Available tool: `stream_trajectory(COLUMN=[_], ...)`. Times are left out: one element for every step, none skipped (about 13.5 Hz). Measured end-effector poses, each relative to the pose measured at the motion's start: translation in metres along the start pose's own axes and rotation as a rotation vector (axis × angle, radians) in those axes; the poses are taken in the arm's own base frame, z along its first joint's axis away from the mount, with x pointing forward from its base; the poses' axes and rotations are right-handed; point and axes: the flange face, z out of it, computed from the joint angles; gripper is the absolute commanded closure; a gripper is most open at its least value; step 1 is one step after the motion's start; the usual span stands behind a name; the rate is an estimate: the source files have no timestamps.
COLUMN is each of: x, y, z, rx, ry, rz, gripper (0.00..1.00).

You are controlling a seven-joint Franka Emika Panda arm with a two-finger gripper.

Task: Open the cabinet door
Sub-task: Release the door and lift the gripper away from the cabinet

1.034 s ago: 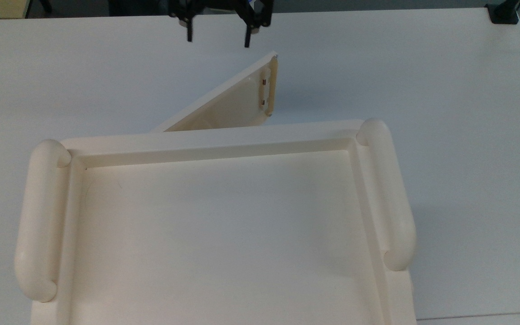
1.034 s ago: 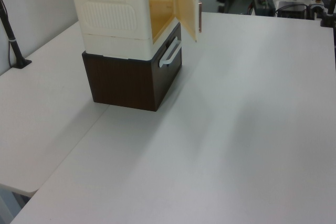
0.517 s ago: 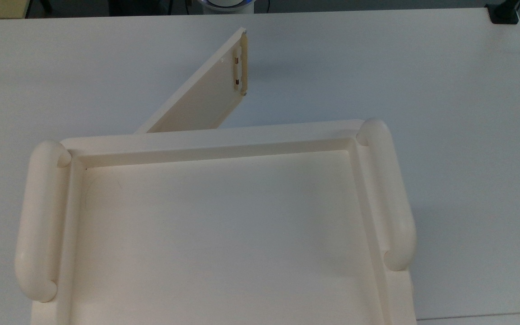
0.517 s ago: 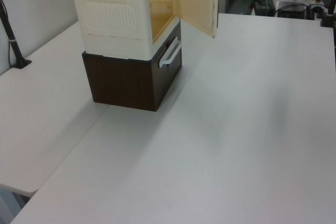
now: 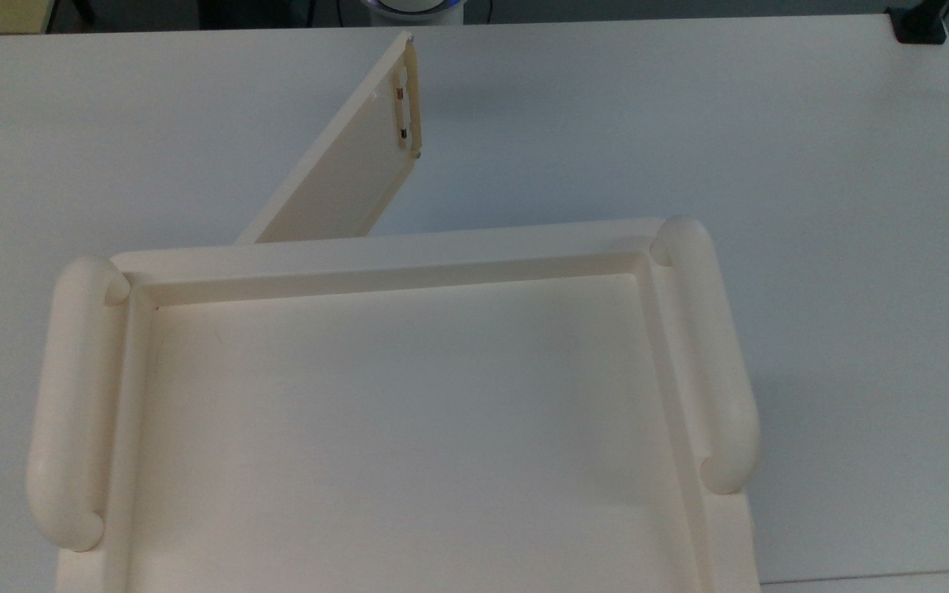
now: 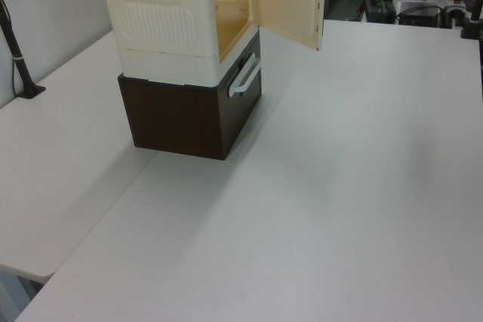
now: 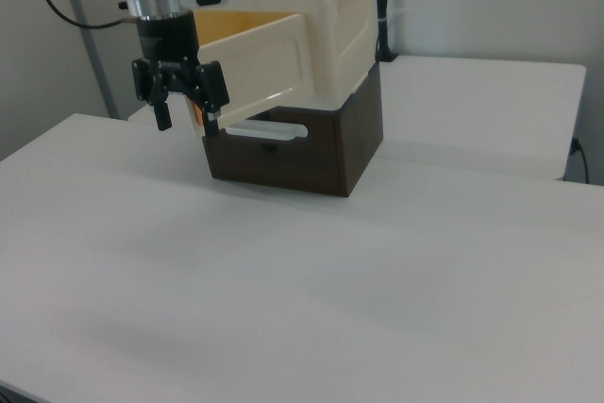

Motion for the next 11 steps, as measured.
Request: stream_trajectory(x=[0.0,0.001,0.002,0.001,0.001,0.001,0.003,0.004,0.007,0.01,0.011], y=[0.002,0.003,0.004,0.005,0.006,0.006,0.006,0.005,0.004,0.002,0.0], z=[-0.001,-0.002,-0.003,-0.004,-0.004,-0.004,-0.004,-0.004,-0.004,-0.003,-0.001], rx=[0.001,0.001,0.001,0.001,0.001,0.001,0.001,0.001,0.004,0.015,0.027], ry=[0.007,0.02,0.031,0.035,0.037,0.04,0.048,0.059,0.079,0.091,0.093], rz=[0.003,0.005,0.007,0.009,0.011,0.011,0.01,0.009,0.007,0.004,0.002], gripper=[0.0,0.0,0.0,0.0,0.0,0.0,0.0,0.0,0.0,0.0,0.0])
